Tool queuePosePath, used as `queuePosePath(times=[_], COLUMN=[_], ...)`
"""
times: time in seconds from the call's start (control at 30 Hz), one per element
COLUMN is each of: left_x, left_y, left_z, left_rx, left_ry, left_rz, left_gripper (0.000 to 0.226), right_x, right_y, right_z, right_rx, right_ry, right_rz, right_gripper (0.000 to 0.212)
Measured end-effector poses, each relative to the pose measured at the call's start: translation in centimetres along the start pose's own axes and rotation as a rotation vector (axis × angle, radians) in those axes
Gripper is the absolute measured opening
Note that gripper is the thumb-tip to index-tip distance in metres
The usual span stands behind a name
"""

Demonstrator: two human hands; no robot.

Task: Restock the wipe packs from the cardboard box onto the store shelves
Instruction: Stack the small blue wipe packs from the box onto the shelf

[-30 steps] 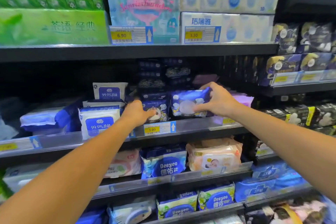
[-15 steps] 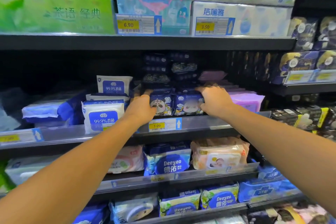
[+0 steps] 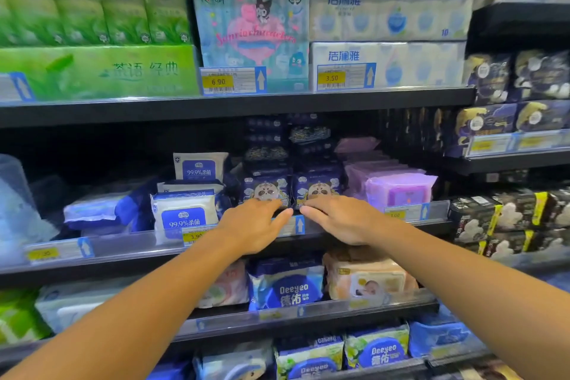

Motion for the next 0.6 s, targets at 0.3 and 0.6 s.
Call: queuePosePath(times=[0.3, 0.6], left_x=[-2.4, -4.1], left_y=[0.2, 0.3], left_z=[-0.4, 0.5], left_rx=[-0.052, 0.009], left_ry=[-0.01, -0.052], left_rz=[-0.05, -0.282], left_gripper=[0.072, 0.08], right_x=[-1.8, -3.7], right_y=[-0.6, -0.4], right_z=[0.5, 0.9], right_rx=[0.047, 0.056], right_ry=[0.106, 0.175], right_rz=[-0.139, -0.188], right_gripper=[0.08, 0.086])
Point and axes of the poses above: each hand's wrist, its own x-axis away from the middle knuckle, its own y-axis out of the palm, z = x × y, the point moved 2 cm from there along -x, towards the middle knuckle, and after that the axes turned 7 degrees about y, right-handed, at the moved point
